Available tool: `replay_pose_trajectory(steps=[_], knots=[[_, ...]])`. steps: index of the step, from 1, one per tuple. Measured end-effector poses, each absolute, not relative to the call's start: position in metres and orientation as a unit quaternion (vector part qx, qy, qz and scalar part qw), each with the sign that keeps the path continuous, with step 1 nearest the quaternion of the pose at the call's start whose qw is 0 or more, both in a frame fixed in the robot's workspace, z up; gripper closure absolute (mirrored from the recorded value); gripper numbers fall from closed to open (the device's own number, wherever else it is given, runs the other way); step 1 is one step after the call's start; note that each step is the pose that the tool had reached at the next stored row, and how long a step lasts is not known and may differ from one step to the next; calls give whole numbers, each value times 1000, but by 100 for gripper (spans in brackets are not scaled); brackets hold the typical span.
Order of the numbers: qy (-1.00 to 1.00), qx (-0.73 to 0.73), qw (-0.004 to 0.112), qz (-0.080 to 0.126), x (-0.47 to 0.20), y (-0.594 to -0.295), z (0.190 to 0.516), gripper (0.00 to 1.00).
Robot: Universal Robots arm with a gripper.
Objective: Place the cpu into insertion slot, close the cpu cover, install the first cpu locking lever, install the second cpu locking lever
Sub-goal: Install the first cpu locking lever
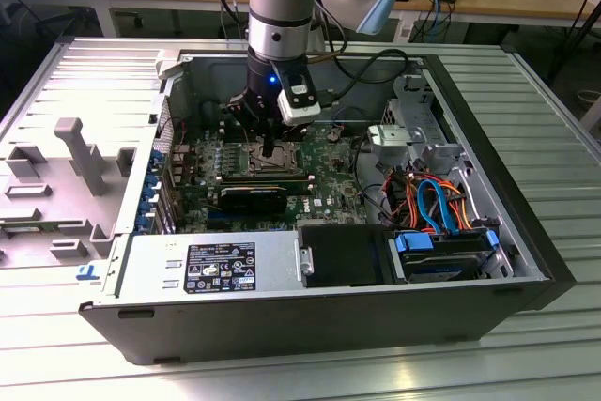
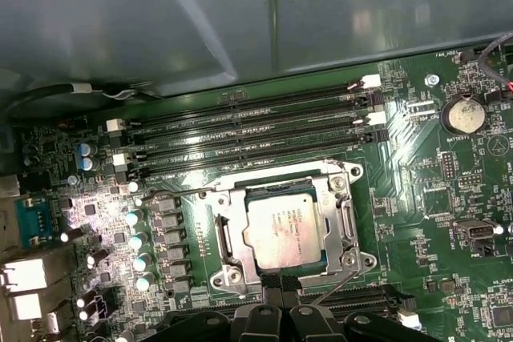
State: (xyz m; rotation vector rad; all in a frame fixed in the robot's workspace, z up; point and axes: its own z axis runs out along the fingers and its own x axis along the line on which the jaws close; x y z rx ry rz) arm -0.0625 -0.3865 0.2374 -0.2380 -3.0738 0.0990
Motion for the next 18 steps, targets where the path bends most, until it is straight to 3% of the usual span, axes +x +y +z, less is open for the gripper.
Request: replay_pose_trajectory(steps=[18], knots=[[-997, -62, 28, 33, -62, -387, 237, 89]])
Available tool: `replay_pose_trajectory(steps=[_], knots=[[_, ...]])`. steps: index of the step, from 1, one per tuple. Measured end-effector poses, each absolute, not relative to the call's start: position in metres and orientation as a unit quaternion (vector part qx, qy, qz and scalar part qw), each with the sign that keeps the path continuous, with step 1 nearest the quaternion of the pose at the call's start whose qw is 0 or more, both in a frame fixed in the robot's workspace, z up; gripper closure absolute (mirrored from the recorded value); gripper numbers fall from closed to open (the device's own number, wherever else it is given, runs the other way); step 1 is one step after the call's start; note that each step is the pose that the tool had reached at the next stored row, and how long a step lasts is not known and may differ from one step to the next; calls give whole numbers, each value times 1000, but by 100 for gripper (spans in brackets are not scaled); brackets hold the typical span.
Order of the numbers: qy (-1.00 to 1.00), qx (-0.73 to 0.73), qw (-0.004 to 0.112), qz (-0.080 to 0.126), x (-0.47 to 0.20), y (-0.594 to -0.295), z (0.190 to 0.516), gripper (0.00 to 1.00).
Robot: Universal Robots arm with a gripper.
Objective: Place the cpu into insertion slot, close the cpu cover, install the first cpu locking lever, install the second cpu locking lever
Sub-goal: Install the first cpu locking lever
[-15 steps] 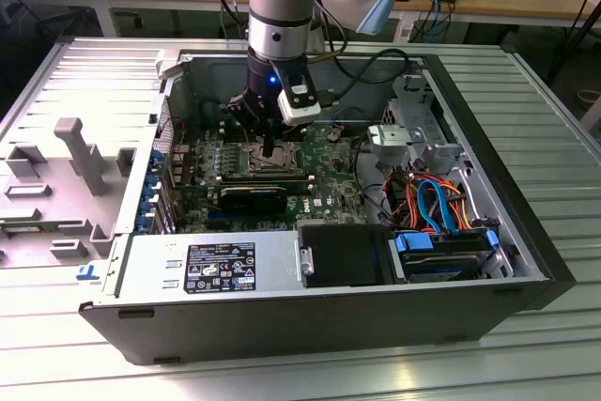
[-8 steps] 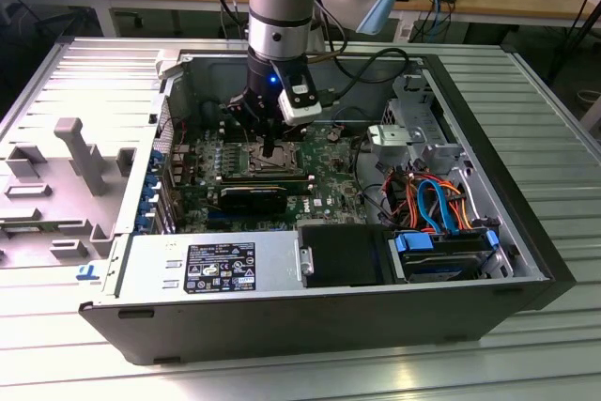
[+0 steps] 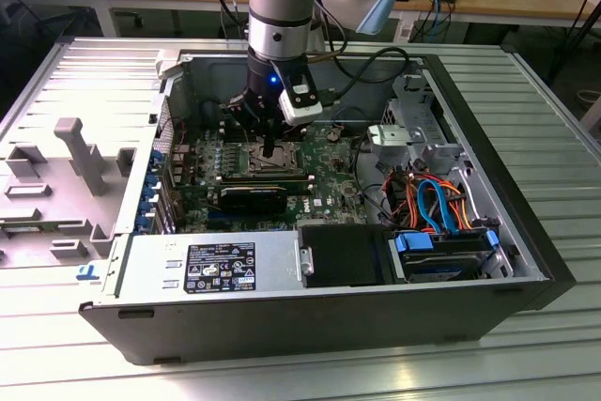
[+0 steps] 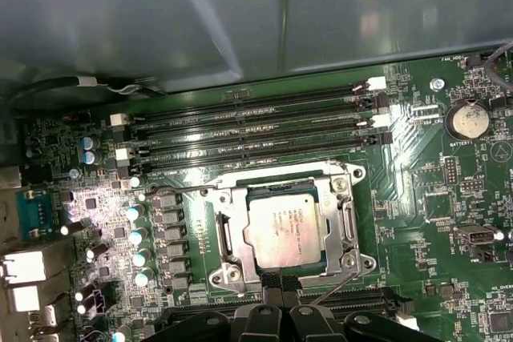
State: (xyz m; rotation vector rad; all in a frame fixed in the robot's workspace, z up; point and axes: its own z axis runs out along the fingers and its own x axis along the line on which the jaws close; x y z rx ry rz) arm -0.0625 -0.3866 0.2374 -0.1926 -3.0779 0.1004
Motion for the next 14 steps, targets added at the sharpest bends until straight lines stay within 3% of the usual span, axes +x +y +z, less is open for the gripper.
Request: replay_pose_trajectory(steps=[14], knots=[[-998, -53, 28, 33, -62, -387, 237, 89]])
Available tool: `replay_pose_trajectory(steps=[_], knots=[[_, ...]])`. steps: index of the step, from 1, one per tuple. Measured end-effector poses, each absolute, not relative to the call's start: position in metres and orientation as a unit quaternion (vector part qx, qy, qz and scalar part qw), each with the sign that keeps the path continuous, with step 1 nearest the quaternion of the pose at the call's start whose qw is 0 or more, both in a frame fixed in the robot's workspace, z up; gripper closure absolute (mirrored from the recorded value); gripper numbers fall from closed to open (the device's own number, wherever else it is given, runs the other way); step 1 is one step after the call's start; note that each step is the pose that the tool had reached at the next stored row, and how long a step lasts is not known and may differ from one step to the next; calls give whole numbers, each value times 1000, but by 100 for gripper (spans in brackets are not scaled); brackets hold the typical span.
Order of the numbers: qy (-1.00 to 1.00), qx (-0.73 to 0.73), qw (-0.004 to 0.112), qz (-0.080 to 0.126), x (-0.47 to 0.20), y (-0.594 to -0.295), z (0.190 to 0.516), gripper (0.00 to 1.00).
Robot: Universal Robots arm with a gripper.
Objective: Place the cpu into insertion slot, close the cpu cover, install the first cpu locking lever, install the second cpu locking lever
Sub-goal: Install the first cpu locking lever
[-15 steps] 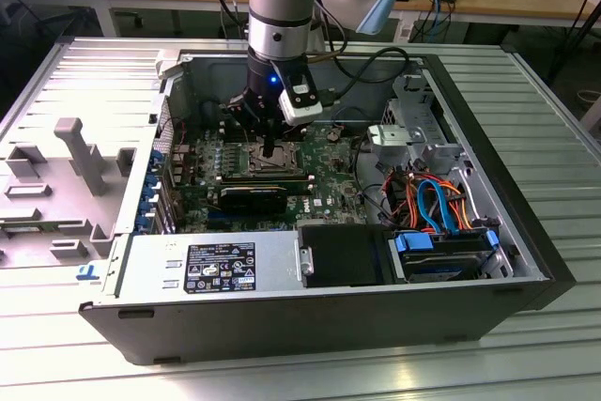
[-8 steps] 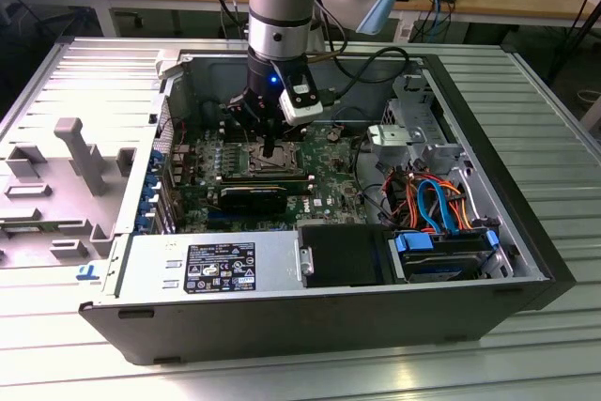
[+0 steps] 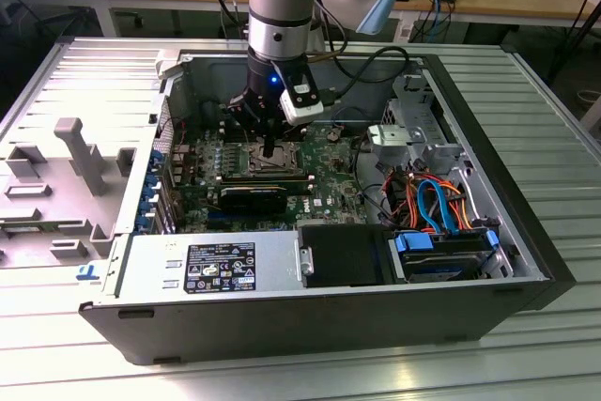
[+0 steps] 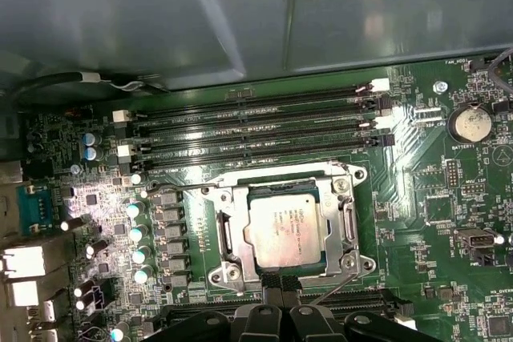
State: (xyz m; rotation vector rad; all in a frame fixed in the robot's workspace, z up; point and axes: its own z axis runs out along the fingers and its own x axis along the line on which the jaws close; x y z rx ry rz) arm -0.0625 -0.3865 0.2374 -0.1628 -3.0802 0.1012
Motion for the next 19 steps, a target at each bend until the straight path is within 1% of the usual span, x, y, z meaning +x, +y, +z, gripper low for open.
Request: replay_pose_trajectory(steps=[19], knots=[[-999, -33, 27, 32, -62, -386, 237, 89]])
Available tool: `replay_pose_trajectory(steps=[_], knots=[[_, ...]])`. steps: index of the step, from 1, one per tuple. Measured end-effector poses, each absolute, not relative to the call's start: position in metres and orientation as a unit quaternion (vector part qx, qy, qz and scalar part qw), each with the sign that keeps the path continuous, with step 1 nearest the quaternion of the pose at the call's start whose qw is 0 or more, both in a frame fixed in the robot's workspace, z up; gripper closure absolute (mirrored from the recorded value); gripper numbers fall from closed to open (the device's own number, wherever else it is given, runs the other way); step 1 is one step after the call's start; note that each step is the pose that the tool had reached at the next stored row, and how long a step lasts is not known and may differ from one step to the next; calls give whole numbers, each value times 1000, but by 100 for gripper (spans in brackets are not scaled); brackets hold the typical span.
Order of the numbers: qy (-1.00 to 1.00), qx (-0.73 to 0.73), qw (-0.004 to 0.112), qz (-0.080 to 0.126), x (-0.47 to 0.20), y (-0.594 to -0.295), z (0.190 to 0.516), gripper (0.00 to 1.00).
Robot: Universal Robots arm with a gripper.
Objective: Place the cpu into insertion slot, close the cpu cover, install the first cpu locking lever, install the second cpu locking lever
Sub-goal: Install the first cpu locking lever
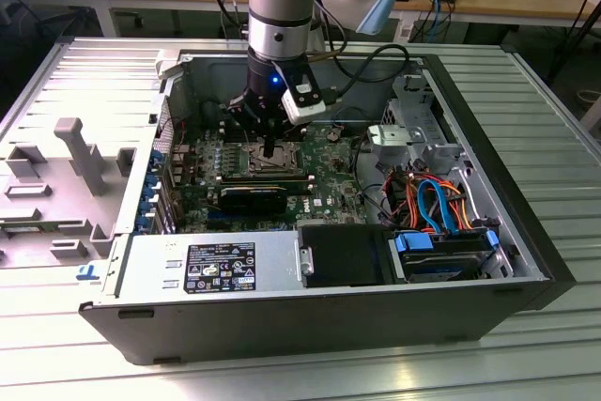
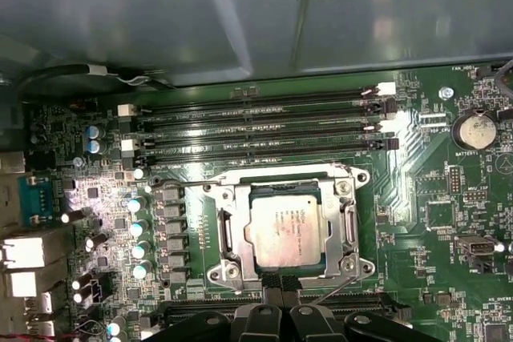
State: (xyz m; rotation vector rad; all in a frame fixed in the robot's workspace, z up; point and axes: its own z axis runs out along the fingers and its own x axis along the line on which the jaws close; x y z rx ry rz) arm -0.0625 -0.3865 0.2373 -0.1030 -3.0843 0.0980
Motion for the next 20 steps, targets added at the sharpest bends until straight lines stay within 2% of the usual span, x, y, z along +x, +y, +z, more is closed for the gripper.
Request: replay_pose_trajectory(steps=[2, 8, 13, 20], knots=[[-999, -30, 27, 27, -62, -387, 237, 89], [-999, -28, 28, -13, -62, -387, 237, 89], [-999, -21, 29, -36, -63, -387, 237, 89], [-999, 19, 31, -36, -62, -387, 237, 89]])
